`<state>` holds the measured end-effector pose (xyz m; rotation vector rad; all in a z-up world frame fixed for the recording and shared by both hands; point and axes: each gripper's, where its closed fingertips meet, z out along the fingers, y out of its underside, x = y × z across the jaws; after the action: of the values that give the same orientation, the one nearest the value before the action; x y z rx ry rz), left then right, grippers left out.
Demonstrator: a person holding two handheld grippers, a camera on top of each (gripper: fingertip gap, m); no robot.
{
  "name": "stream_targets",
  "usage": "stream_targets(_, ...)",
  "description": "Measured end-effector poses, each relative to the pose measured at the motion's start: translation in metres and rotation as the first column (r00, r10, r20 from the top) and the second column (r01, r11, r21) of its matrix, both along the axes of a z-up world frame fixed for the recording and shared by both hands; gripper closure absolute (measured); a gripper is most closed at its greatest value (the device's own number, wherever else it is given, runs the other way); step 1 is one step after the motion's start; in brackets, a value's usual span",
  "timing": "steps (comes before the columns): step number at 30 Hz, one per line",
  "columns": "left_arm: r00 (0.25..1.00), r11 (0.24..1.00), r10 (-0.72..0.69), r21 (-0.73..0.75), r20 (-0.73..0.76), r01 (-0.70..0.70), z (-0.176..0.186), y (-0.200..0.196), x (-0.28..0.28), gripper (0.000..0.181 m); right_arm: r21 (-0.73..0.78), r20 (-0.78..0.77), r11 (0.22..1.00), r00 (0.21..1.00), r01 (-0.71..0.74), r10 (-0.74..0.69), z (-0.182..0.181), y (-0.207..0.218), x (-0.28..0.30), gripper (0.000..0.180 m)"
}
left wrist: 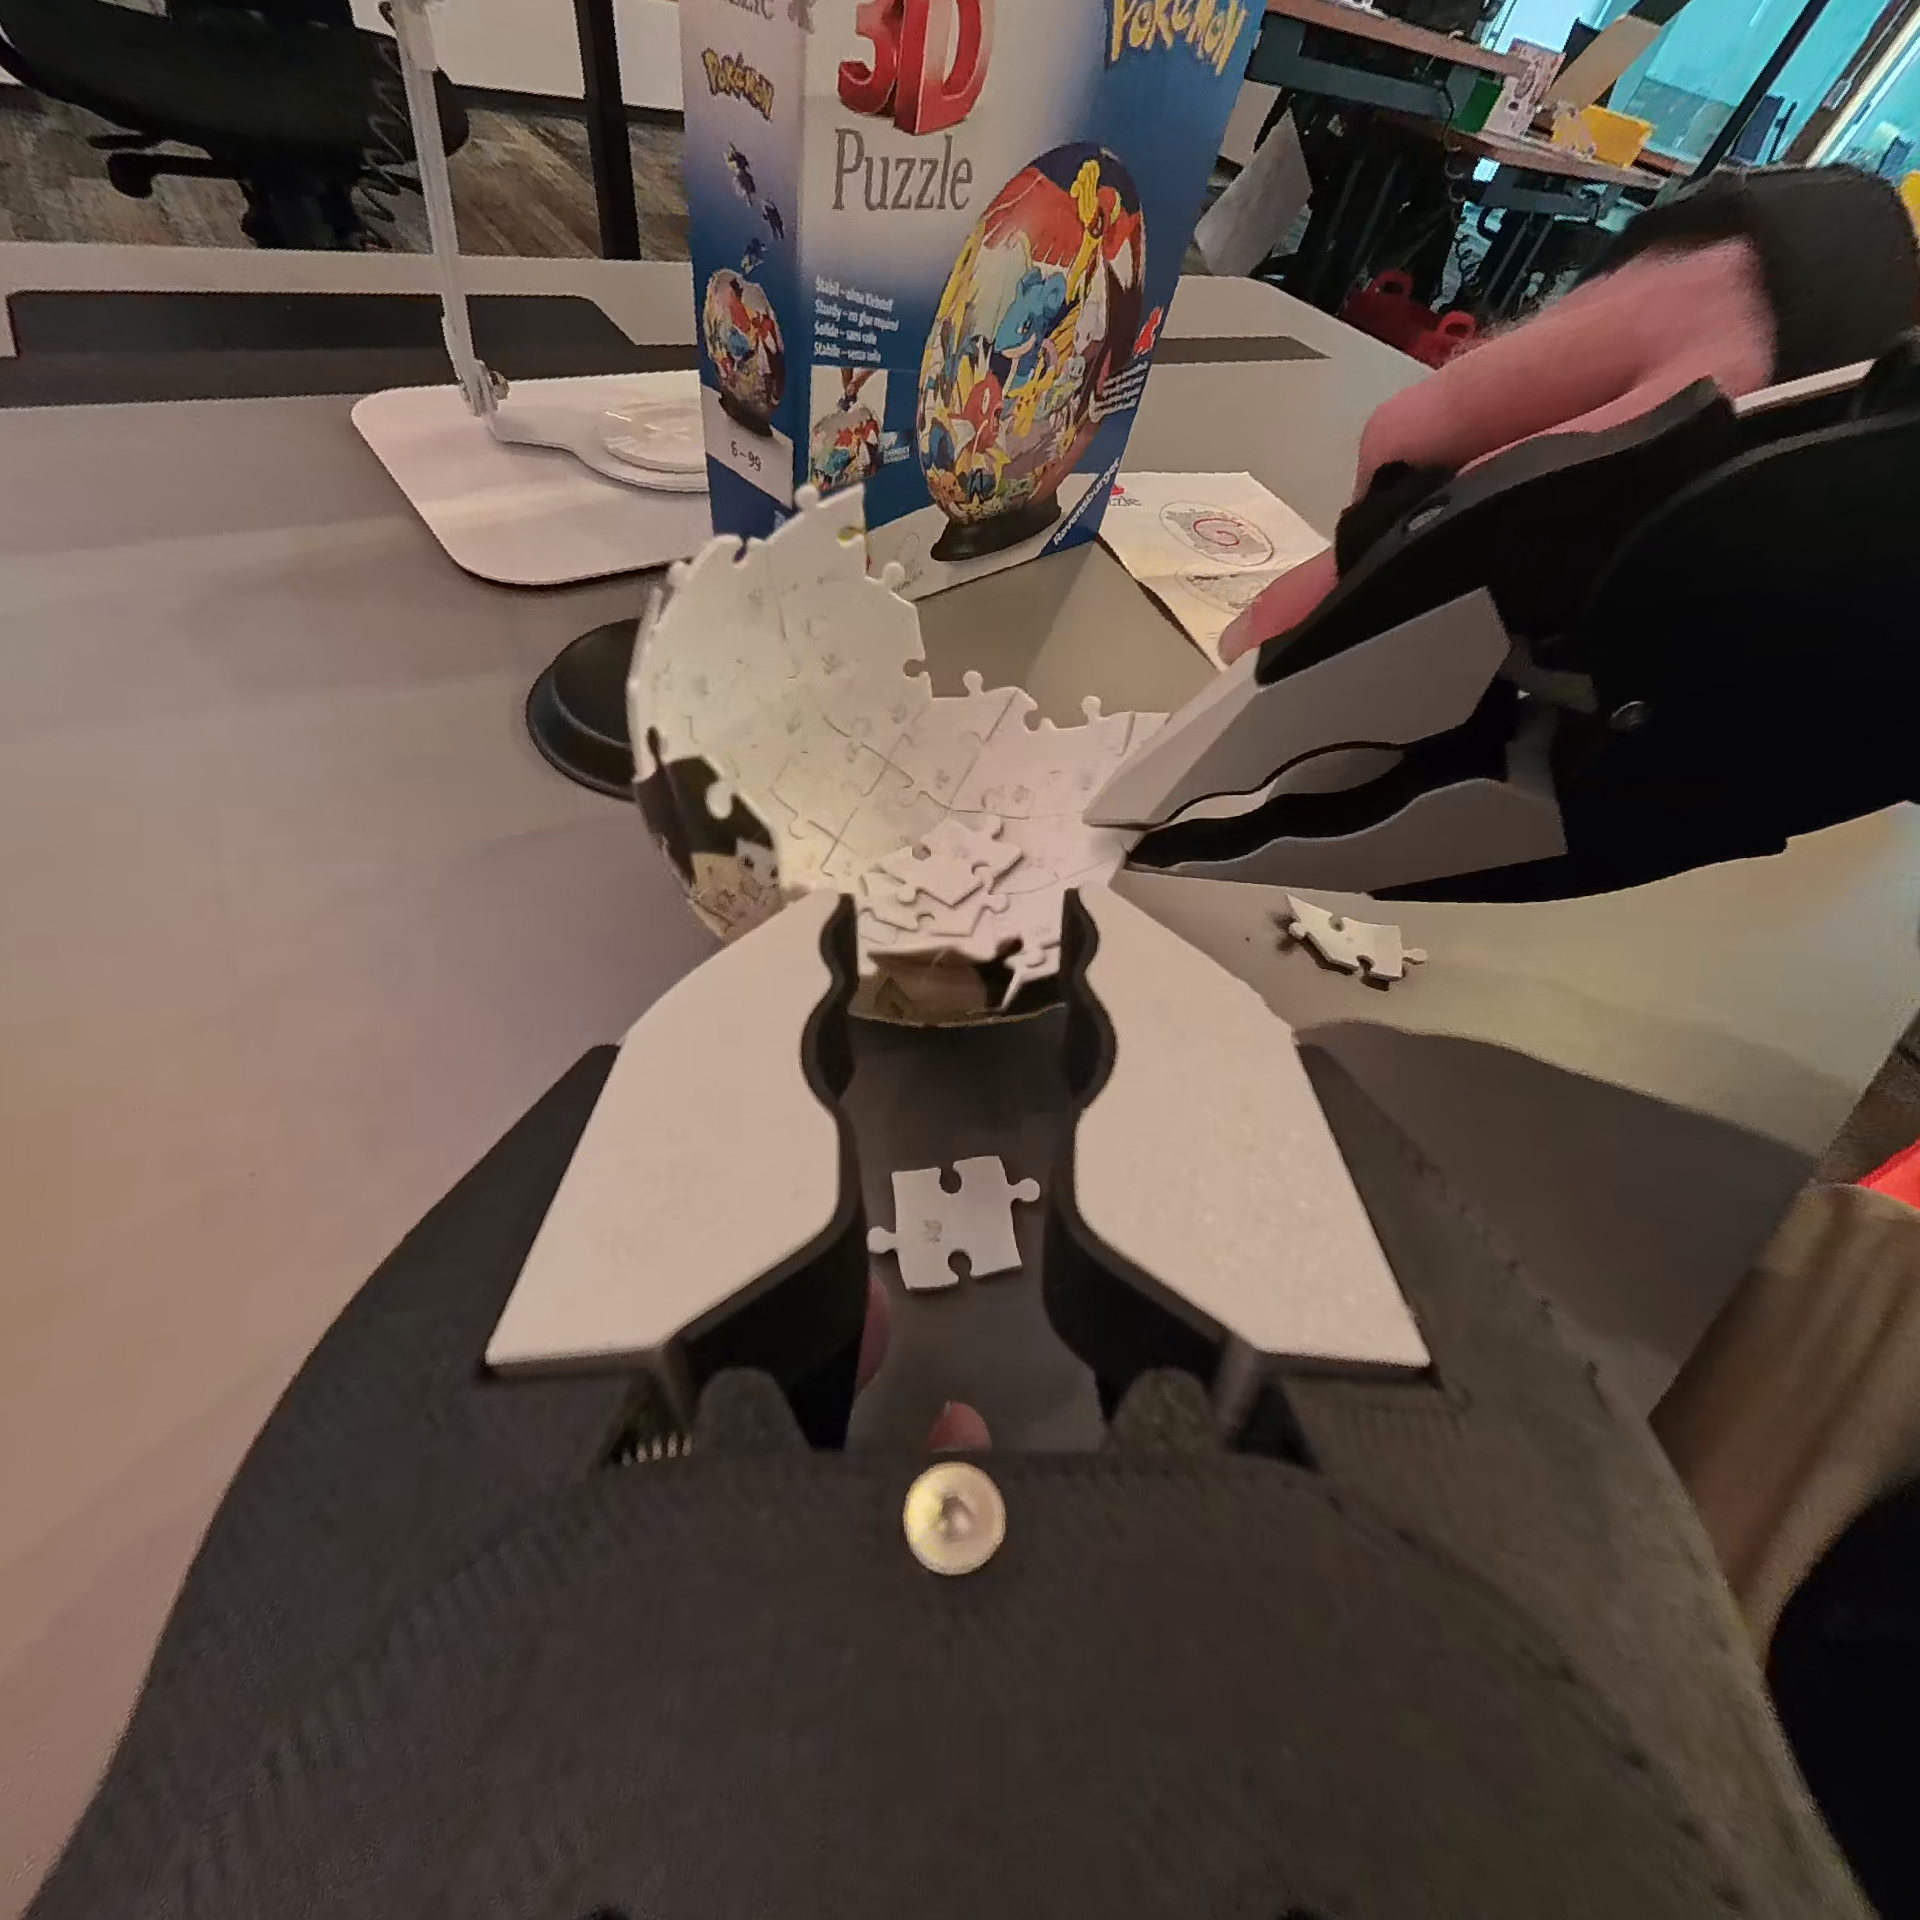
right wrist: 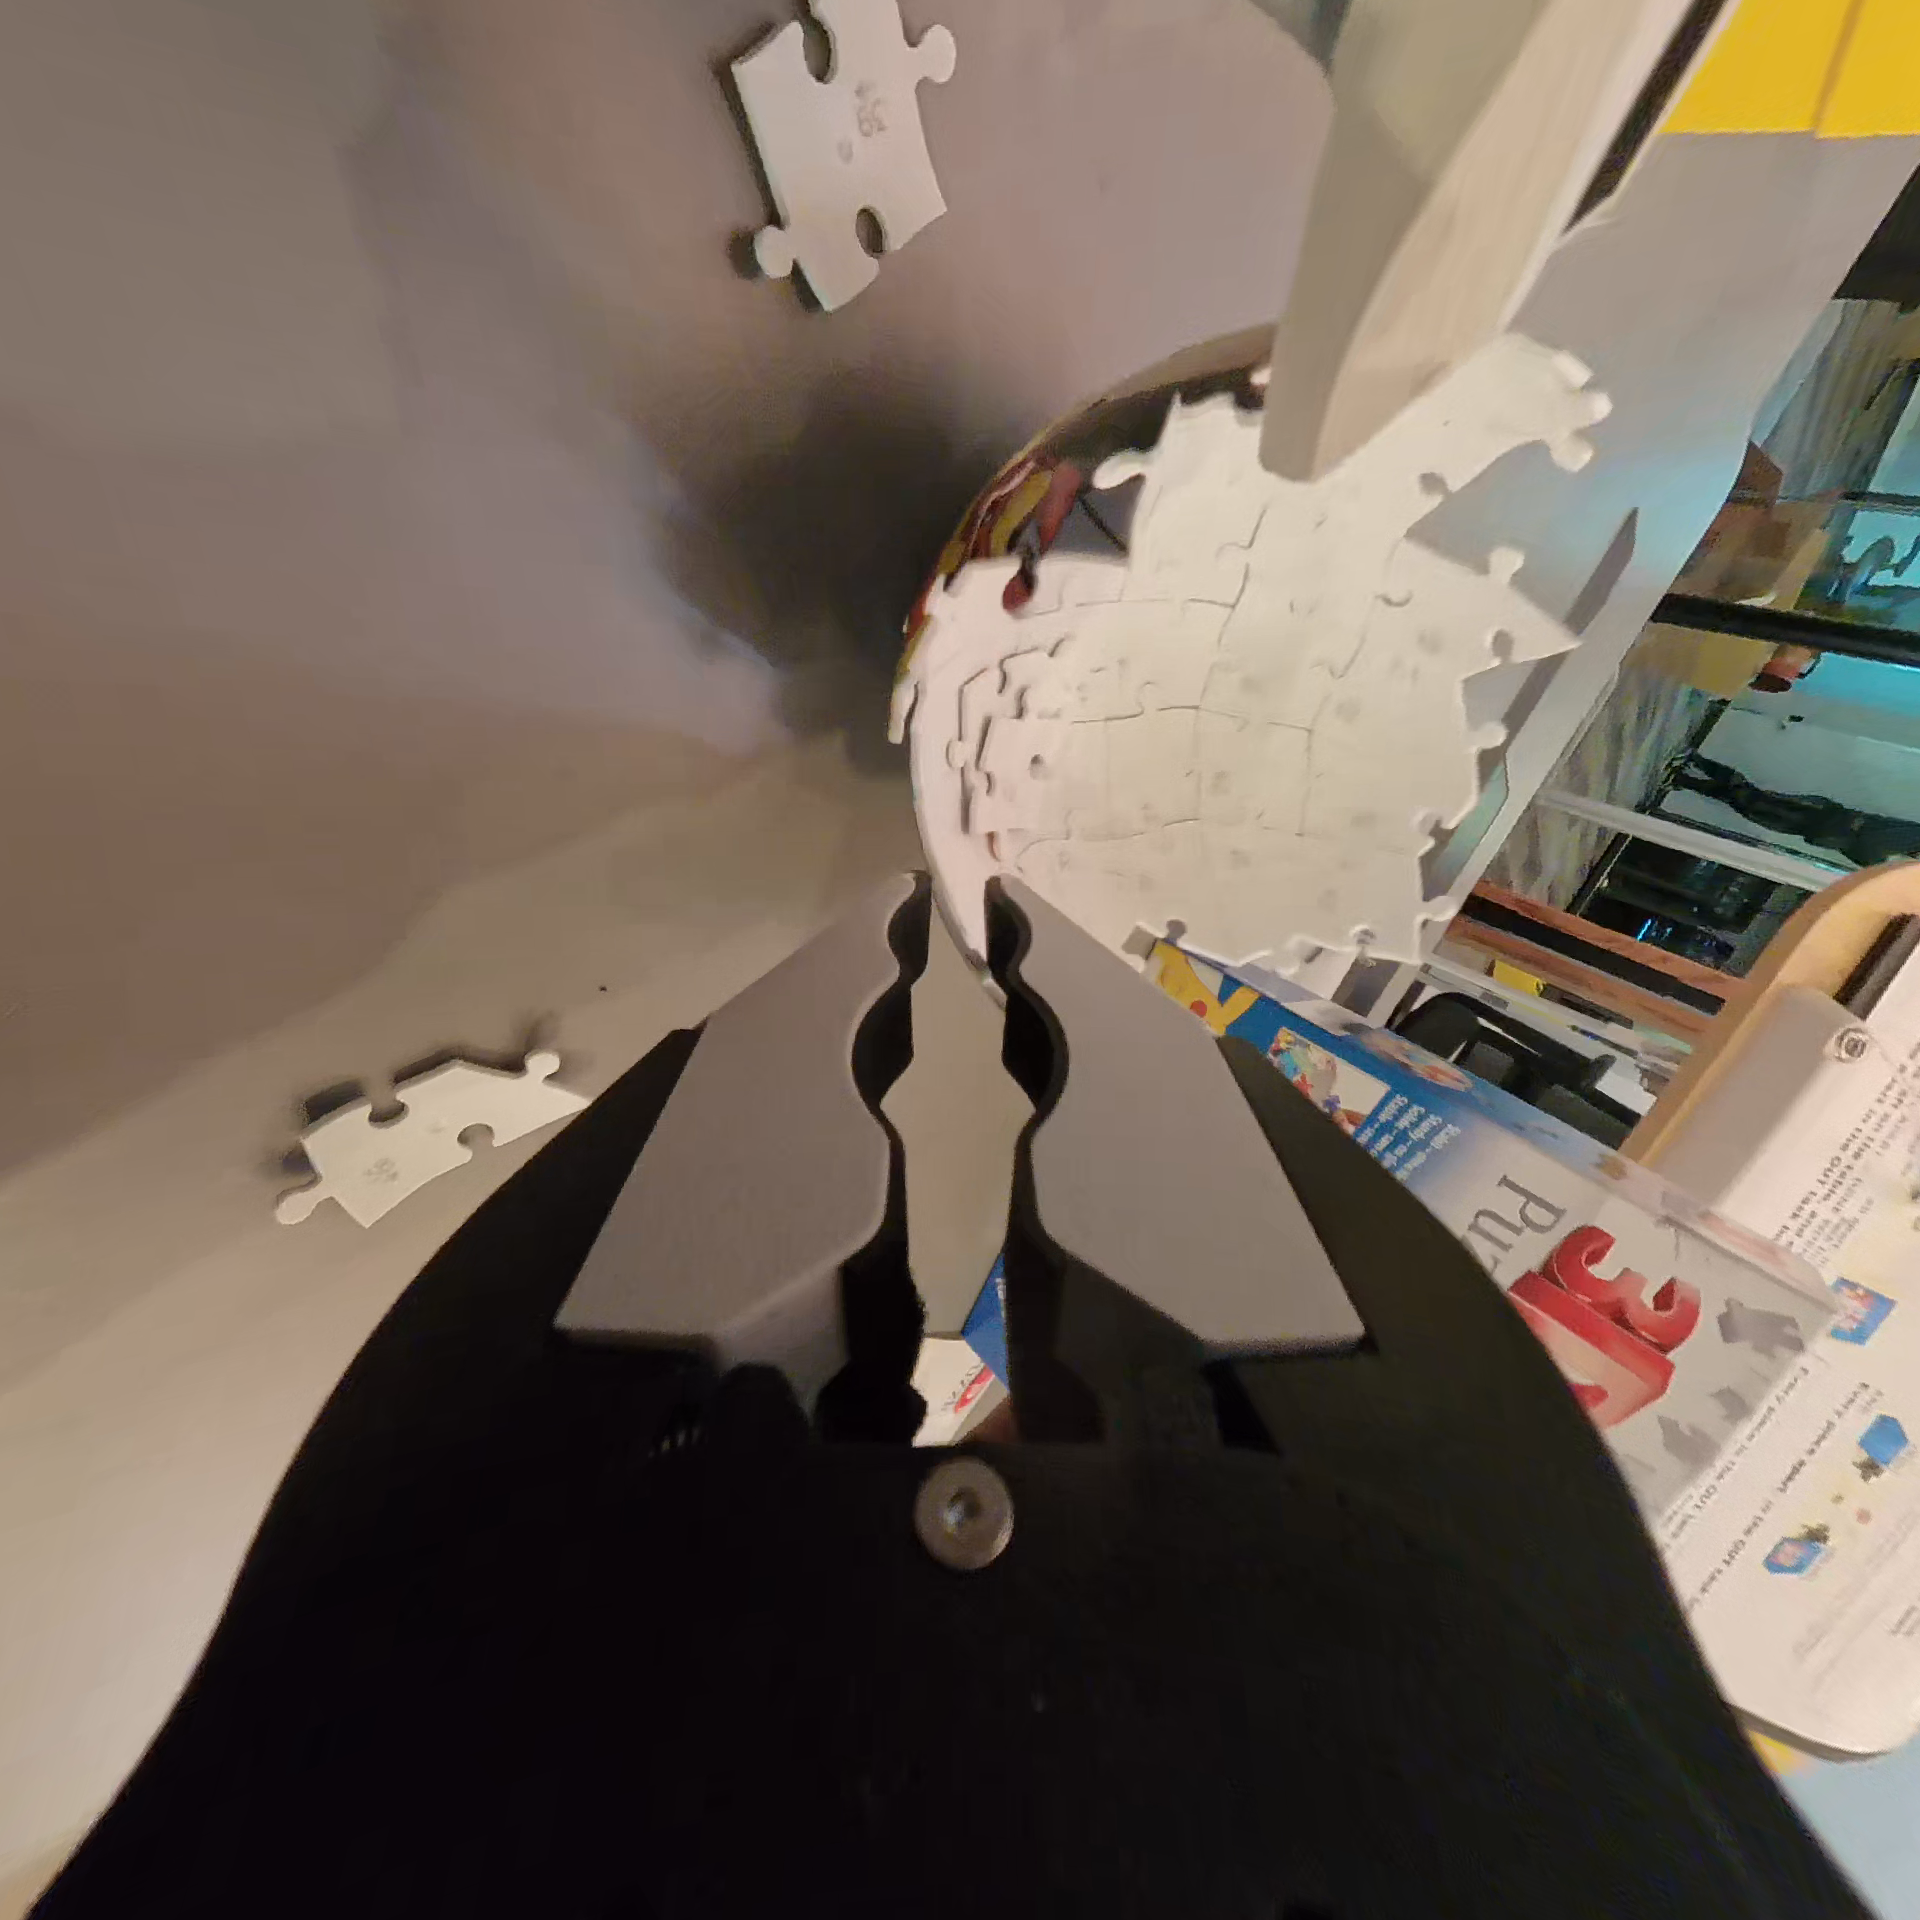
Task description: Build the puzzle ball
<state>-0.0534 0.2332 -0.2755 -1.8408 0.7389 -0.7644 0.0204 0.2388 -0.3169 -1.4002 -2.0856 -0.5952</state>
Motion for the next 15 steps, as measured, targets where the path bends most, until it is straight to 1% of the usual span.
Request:
stream_targets(1,1.000,1.000,-0.004,0.002,0.003,0.004,0.001,0.000,0.000,0.143,0.012,-0.011,1.000,1.000,0.009,-0.008,0.002,0.001,0.001,0.170)
stream_targets(5,0.999,1.000,-0.020,-0.003,0.032,0.020,0.007,-0.002,-0.001,0.139,0.038,-0.065,0.998,0.996,0.058,-0.055,0.012,0.002,0.007,0.164)
stream_targets(9,0.999,1.000,-0.022,-0.003,0.041,0.022,0.011,-0.001,-0.007,0.136,0.047,-0.169,0.993,0.981,0.106,-0.097,0.032,-0.005,0.010,0.162)
stream_targets(13,0.998,0.999,-0.036,-0.019,0.057,0.037,0.013,0.001,-0.009,0.129,0.043,-0.286,0.985,0.946,0.169,-0.150,0.053,-0.013,0.017,0.159)
stream_targets(15,0.997,0.999,-0.035,-0.013,0.065,0.036,0.016,0.002,-0.012,0.127,0.011,-0.361,0.975,0.911,0.220,-0.201,0.061,-0.018,0.024,0.159)
